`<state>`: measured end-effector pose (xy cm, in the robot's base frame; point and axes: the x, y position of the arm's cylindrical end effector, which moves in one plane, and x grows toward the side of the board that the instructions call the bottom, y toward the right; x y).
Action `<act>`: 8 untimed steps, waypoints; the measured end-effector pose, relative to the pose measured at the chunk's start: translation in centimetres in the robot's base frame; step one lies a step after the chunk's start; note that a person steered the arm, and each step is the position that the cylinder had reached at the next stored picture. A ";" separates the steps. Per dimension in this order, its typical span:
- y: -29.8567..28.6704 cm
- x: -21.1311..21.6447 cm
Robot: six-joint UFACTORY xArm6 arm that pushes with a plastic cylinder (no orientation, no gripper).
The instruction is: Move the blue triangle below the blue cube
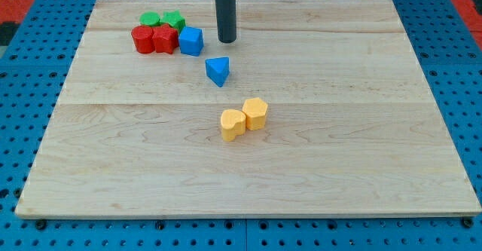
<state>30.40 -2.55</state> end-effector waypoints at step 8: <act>7.3 8.6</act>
<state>38.97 4.77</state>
